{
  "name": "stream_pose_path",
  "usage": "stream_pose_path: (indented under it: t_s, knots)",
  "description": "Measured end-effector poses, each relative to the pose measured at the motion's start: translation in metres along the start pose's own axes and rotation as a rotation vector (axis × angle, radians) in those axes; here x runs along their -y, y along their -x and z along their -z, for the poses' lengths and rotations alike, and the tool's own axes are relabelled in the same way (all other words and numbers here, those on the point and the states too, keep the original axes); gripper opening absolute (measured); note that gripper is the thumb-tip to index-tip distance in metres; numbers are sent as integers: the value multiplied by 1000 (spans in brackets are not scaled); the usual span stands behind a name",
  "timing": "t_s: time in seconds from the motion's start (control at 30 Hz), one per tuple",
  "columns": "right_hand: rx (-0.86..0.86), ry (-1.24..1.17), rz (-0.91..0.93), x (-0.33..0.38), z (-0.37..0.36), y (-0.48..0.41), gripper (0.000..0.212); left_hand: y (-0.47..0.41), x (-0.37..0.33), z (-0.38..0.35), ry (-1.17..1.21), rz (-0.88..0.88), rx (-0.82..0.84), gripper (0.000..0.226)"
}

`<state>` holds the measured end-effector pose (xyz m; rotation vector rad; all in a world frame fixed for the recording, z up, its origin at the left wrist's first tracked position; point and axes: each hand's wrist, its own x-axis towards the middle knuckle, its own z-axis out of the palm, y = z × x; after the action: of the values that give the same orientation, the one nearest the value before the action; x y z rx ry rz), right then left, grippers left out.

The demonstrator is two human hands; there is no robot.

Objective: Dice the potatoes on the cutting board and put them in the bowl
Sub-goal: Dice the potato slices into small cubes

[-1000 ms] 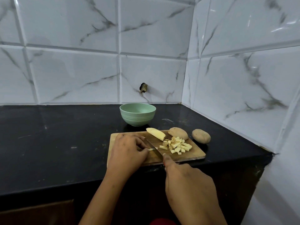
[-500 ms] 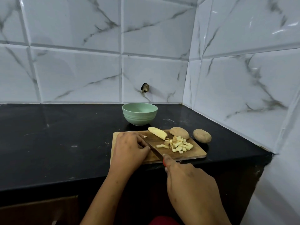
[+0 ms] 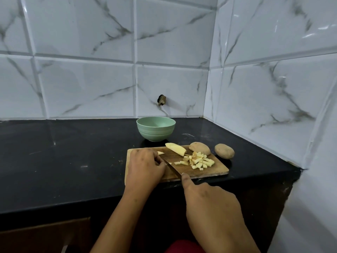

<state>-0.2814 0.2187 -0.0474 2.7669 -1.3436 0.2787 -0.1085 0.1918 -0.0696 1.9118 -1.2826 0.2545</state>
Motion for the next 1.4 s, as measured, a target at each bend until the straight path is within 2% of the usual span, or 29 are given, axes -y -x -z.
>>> stream_pose_path:
  t_s: [0.2, 0.43, 0.63, 0.7, 0.73, 0.8, 0.83, 1.07, 1.23, 1.4]
  knots:
    - [-221, -85, -170, -34, 4, 2, 41, 2, -7, 2, -98, 8, 30, 13]
    - [-253, -152, -95, -26, 10, 4, 41, -13, -24, -4, -140, -4, 188, 13]
    - [-265, -194, -111, -29, 11, 1, 39, -28, -30, -12, -44, -26, 343, 12]
    - [-263, -211, -98, -31, 10, 1, 39, -28, -21, -7, 75, 32, 284, 15]
    - [-248, -219, -85, -31, 9, 1, 37, -29, -14, -2, 108, 75, 189, 17]
    - [-193, -232, -54, -29, 7, 0, 35, -29, 0, 9, 74, 114, 35, 21]
    - [-169, -242, -46, -26, 6, -2, 36, -30, 5, 13, 60, 99, 26, 22]
    - [-202, -217, -101, -41, -1, -15, 36, -28, 8, 4, -244, -63, 242, 31]
    - [-225, -257, -124, -47, -3, -14, 39, -27, 6, 2, -276, -81, 214, 33]
    - [-227, -303, -108, -48, -5, -14, 38, -23, 6, 6, -249, -81, 188, 20]
